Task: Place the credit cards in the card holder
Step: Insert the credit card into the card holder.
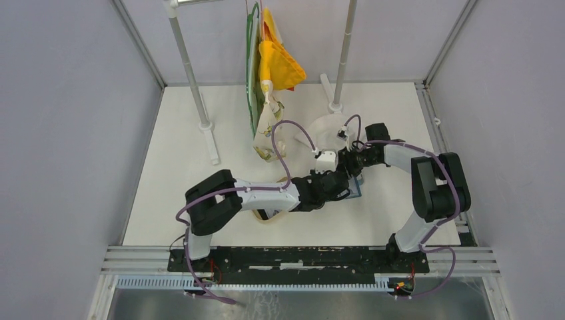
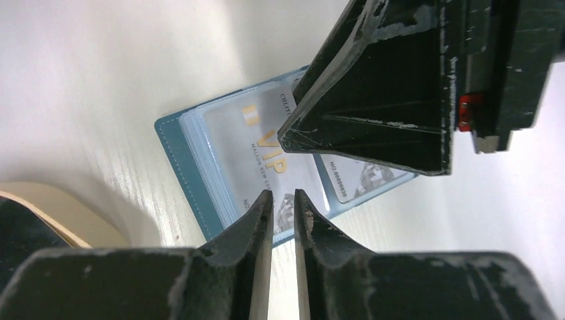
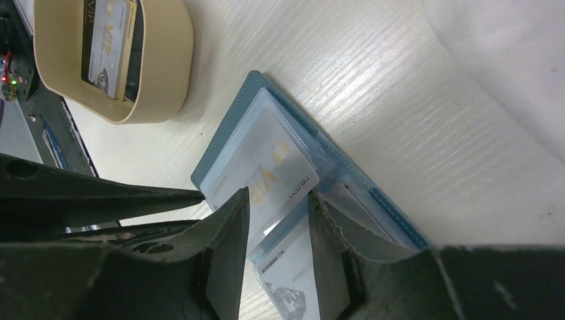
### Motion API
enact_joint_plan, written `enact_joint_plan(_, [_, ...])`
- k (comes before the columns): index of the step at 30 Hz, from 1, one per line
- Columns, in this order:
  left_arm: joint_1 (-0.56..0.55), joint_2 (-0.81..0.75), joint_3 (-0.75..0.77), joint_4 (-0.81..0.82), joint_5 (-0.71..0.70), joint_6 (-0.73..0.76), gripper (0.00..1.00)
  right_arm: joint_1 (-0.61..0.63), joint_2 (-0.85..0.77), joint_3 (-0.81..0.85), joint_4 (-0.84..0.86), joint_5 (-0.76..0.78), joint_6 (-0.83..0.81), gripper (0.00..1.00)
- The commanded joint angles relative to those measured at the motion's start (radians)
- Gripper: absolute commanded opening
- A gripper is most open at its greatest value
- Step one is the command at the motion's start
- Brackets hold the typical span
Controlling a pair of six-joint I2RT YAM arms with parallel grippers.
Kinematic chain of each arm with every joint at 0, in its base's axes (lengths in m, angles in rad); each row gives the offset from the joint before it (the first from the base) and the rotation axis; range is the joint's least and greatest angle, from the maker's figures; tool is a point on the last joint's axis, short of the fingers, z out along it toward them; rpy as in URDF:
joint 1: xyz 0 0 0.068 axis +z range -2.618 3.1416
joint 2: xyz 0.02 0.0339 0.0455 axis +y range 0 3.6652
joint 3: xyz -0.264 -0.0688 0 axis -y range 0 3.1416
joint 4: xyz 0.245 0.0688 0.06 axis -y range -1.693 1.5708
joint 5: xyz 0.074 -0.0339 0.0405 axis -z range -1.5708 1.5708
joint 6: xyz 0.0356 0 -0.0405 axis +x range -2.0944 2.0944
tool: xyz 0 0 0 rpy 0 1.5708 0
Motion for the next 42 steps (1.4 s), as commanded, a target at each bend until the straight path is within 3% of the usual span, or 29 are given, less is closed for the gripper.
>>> enact_joint_plan(1, [-0.004, -0.103, -0.047, 0.106, 0.012, 0.053, 0.25, 0.001, -0.057, 0.016, -0.006, 0.008, -0.067, 0.44])
enact_joint_plan(18, [-0.006, -0.294, -0.193, 0.205, 0.070, 0.184, 0.31, 0.002, -0.096, 0.001, -0.027, 0.043, -0.146, 0.46])
enact_joint_plan(24, [0.008, -0.338, -0.258, 0.291, 0.135, 0.164, 0.31, 0.008, -0.167, -0.065, 0.027, 0.062, -0.228, 0.33])
enact_joint_plan(28, [0.043, -0.364, -0.303, 0.391, 0.276, 0.187, 0.31, 0.030, -0.150, -0.073, 0.017, 0.094, -0.257, 0.20])
enact_joint_plan(31, [0.079, -0.379, -0.363, 0.483, 0.387, 0.162, 0.38, 0.050, -0.117, -0.061, 0.001, 0.105, -0.260, 0.13])
enact_joint_plan(37, [0.154, -0.355, -0.405, 0.471, 0.448, 0.099, 0.53, 0.098, -0.087, -0.053, 0.012, 0.191, -0.240, 0.10])
enact_joint_plan(42, [0.192, -0.323, -0.418, 0.465, 0.484, 0.063, 0.56, 0.117, -0.072, -0.054, 0.020, 0.209, -0.230, 0.10])
